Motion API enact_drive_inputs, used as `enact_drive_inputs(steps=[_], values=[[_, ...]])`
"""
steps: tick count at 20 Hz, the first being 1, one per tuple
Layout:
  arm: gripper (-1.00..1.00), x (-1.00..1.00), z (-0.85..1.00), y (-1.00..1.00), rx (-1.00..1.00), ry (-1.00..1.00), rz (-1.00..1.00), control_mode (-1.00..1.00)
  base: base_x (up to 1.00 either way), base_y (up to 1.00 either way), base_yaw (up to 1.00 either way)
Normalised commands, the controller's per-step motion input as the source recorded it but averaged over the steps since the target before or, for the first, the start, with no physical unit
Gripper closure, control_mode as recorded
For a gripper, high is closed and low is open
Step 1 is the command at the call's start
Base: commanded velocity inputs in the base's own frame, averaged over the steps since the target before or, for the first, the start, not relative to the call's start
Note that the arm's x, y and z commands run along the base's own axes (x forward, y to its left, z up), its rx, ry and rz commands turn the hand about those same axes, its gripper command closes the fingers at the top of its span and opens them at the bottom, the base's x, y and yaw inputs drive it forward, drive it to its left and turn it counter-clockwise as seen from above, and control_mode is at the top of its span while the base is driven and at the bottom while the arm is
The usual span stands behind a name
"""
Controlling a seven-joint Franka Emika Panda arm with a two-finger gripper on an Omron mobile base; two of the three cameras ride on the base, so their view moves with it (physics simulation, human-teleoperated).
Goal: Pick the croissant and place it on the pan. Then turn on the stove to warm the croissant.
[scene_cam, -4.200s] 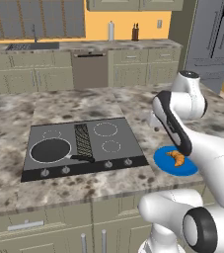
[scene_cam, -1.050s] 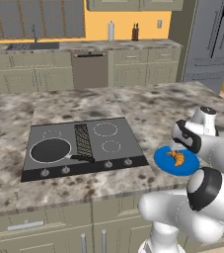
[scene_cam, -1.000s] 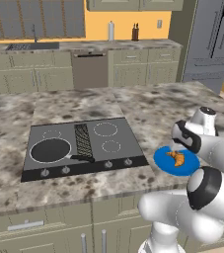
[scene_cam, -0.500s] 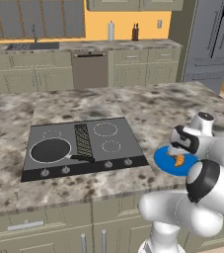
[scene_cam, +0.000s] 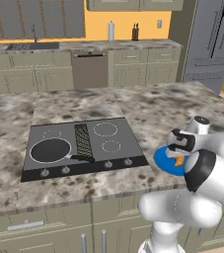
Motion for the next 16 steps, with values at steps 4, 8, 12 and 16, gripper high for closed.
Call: enact_drive_inputs(steps=[4,8,12,16], values=[[-1.00,0.17,-0.14,0.00,0.00,0.00,0.00,-1.00,0.00,0.00,0.00],[-1.00,0.16,-0.18,0.00,0.00,0.00,0.00,-1.00,0.00,0.00,0.00],[-1.00,0.12,-0.19,0.00,0.00,0.00,0.00,-1.00,0.00,0.00,0.00],[1.00,0.05,-0.26,0.00,0.00,0.02,0.00,-1.00,0.00,0.00,0.00]])
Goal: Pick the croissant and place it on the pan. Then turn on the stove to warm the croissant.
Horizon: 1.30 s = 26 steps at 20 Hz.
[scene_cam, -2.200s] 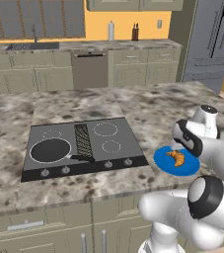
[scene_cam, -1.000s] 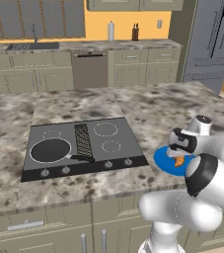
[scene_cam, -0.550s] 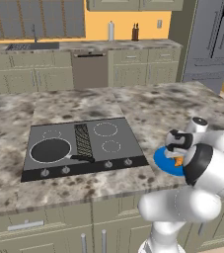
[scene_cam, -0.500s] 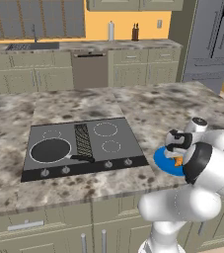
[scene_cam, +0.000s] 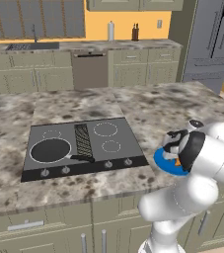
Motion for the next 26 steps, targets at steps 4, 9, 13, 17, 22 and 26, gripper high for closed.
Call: enact_drive_inputs(steps=[4,9,13,17,22,26], values=[[1.00,0.00,-0.17,0.00,0.00,0.02,0.00,-1.00,0.00,0.00,0.00],[1.00,0.00,0.00,0.00,0.00,0.00,0.00,-1.00,0.00,0.00,0.00],[1.00,-0.03,0.17,0.00,0.00,0.00,0.00,-1.00,0.00,0.00,0.00],[1.00,-0.07,0.58,0.08,0.00,-0.03,0.00,-1.00,0.00,0.00,0.00],[1.00,-0.05,0.46,0.32,0.00,-0.06,0.02,-1.00,0.00,0.00,0.00],[1.00,0.00,0.33,0.51,0.00,-0.01,0.07,-1.00,0.00,0.00,0.00]])
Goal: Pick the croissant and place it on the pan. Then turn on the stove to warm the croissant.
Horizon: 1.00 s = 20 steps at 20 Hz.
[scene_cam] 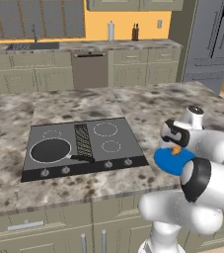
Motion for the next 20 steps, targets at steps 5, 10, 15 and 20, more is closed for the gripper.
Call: enact_drive_inputs(steps=[5,10,15,20], values=[[1.00,0.00,0.46,0.50,0.00,0.00,0.04,-1.00,0.00,0.00,0.00],[1.00,0.00,0.35,0.57,0.00,0.00,0.05,-1.00,0.00,0.00,0.00],[1.00,0.00,0.13,0.69,0.00,0.00,0.07,-1.00,0.00,0.00,0.00],[1.00,0.00,0.04,0.66,0.00,0.00,0.09,-1.00,0.00,0.00,0.00]])
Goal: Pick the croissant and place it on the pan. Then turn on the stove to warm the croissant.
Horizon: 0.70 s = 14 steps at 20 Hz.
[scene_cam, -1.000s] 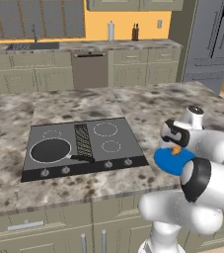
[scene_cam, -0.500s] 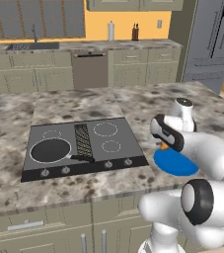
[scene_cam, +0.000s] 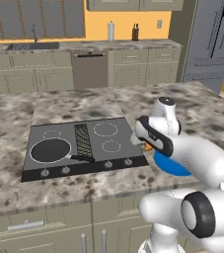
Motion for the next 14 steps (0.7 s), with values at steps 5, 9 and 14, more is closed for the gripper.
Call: enact_drive_inputs(steps=[5,9,14], values=[[1.00,0.00,0.06,0.66,0.00,0.02,0.10,-1.00,0.00,0.00,0.00],[1.00,0.05,0.09,0.66,0.00,0.06,0.09,-1.00,0.00,0.00,0.00],[1.00,0.08,0.00,0.59,0.00,0.04,0.07,-1.00,0.00,0.00,0.00]])
